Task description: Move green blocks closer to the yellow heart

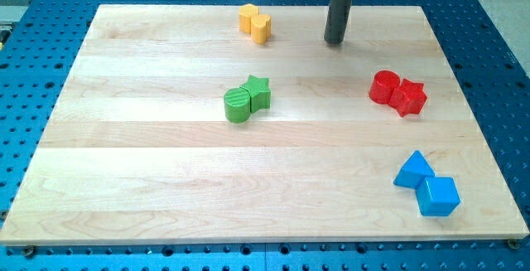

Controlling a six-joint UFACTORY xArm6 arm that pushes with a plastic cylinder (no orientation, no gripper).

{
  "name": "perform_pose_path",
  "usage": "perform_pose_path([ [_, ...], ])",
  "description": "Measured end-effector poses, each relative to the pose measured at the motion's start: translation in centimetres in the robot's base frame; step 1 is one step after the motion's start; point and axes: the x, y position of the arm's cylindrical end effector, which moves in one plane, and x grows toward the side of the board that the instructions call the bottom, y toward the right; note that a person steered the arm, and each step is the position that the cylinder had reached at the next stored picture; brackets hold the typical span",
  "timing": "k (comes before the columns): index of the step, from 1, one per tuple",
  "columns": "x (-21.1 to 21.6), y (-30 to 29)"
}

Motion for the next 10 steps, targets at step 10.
perform_pose_path([
  [10, 21.9, -27.8],
])
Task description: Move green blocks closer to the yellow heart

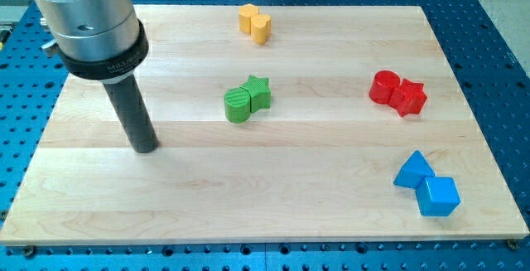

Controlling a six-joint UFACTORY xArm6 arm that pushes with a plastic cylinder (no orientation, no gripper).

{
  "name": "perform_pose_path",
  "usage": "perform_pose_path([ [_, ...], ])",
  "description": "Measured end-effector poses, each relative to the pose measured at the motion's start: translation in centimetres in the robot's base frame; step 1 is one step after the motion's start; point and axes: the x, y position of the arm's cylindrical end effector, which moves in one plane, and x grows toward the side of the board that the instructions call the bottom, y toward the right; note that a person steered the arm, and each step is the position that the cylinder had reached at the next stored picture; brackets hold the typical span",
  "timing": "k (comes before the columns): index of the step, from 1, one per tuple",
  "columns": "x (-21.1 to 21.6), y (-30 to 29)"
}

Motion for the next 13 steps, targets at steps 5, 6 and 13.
perform_pose_path([
  [5, -4.5, 2.8],
  [6, -3.7, 2.9],
  [13, -7.9, 15.7],
])
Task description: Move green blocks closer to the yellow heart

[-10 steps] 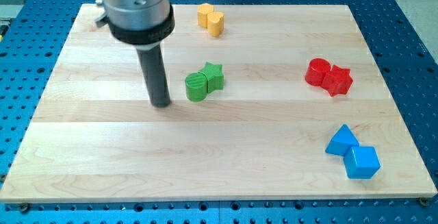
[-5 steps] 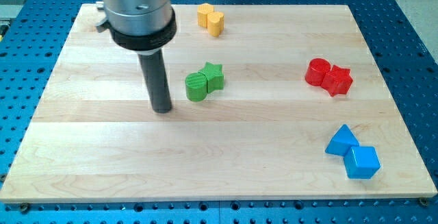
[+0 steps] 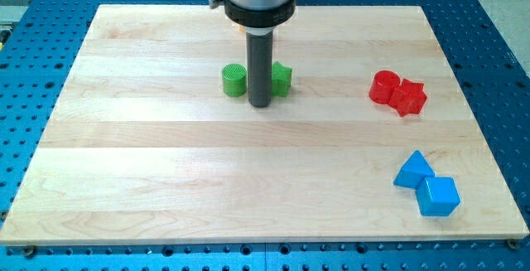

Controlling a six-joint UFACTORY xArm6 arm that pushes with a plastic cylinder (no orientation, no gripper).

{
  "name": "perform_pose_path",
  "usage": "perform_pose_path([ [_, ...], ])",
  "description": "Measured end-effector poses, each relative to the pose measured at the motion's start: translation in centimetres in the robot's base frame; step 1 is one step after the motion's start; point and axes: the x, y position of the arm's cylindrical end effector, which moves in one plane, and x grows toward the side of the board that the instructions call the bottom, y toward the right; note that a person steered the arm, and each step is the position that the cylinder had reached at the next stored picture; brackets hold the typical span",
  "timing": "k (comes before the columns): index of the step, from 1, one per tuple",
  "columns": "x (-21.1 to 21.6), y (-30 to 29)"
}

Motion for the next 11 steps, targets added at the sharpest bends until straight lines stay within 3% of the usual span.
perform_pose_path([
  [1, -0.6, 2.1],
  [3, -7.0, 3.9],
  [5, -8.6, 7.3],
  [7, -13.7, 7.6],
  [9, -7.7, 6.0],
  [11, -8.9, 4.4],
])
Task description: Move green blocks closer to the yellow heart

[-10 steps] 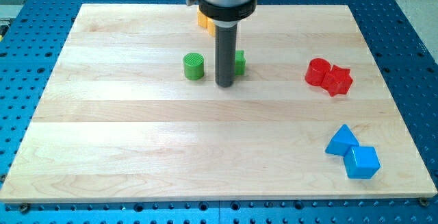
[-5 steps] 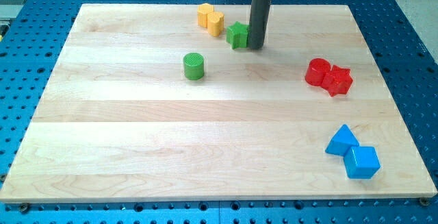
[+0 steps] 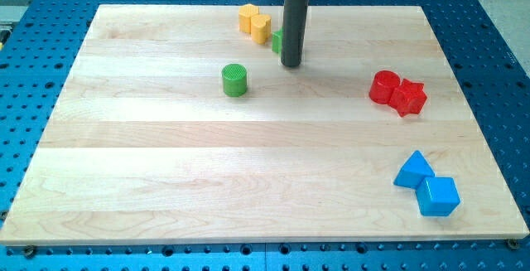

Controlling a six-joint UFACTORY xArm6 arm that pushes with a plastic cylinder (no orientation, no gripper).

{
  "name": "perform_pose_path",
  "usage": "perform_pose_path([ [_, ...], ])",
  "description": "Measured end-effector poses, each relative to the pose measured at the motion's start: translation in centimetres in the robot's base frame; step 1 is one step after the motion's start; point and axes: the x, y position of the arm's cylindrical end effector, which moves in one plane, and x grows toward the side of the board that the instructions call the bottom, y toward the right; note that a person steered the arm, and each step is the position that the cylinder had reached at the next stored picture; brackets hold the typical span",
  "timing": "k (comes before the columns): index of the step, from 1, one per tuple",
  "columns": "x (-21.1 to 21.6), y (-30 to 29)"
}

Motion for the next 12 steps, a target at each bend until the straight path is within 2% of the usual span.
perform_pose_path([
  [3, -3.2, 2.8],
  [4, 3.9, 1.9],
  [5, 9.6, -4.0],
  [6, 9.7, -13.6],
  [7, 9.7, -15.2],
  [8, 9.6, -12.3],
  [10, 2.2, -6.1],
  [12, 0.0, -2.3],
])
